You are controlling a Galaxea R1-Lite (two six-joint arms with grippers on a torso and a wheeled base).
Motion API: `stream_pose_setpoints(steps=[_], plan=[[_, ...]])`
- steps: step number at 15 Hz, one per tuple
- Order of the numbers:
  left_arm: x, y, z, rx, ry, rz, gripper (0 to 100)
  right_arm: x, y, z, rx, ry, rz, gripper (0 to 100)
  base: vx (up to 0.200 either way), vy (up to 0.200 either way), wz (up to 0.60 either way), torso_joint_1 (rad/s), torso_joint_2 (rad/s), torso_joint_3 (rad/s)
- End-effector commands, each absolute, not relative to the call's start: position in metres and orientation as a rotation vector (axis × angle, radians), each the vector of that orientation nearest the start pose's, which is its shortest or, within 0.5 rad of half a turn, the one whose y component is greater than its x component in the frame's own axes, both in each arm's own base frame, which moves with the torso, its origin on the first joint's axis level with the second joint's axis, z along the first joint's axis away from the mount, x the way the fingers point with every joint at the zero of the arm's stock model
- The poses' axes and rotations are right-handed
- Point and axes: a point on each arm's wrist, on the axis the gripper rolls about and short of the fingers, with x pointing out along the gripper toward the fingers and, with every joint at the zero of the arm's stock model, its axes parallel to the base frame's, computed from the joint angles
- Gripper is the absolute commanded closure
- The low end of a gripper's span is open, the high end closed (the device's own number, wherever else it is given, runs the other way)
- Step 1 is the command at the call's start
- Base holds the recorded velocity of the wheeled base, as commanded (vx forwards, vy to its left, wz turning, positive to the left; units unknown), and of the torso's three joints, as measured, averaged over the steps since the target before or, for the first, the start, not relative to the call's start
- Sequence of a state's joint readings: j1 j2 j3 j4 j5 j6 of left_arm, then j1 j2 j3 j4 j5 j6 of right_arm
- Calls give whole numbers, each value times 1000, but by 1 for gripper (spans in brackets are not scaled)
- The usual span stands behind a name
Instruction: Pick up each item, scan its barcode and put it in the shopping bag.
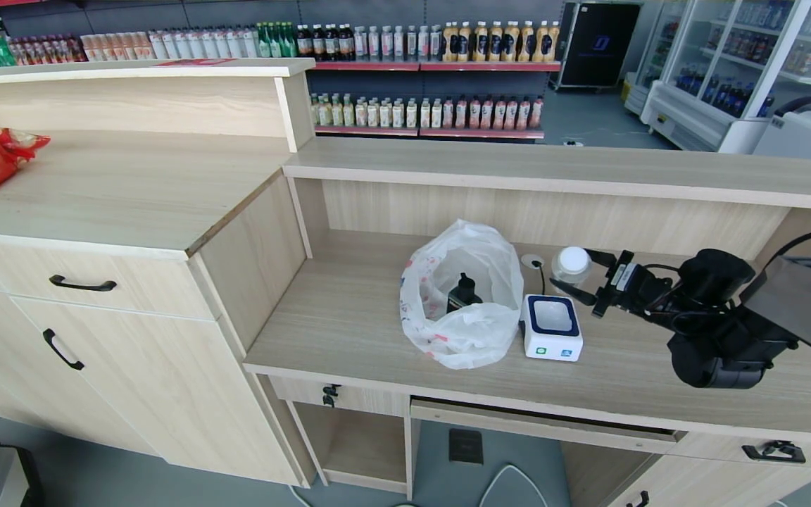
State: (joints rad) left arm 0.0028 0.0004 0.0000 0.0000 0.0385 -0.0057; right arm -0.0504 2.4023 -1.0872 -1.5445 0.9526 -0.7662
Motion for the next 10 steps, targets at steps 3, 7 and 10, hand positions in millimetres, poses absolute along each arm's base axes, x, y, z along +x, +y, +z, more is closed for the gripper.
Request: stream_pose_setpoints(steps=[3, 7, 10], plan=[[-23, 1, 75, -6, 0, 40, 0, 432, 2, 68, -811, -542, 795, 100, 0, 0, 0, 0, 0, 0], [-23, 1, 75, -6, 0, 41, 0, 432, 3, 69, -811, -545, 796, 100, 0, 0, 0, 0, 0, 0], [-23, 1, 75, -6, 0, 43, 0, 431, 2, 69, -811, -544, 794, 100, 0, 0, 0, 0, 0, 0]])
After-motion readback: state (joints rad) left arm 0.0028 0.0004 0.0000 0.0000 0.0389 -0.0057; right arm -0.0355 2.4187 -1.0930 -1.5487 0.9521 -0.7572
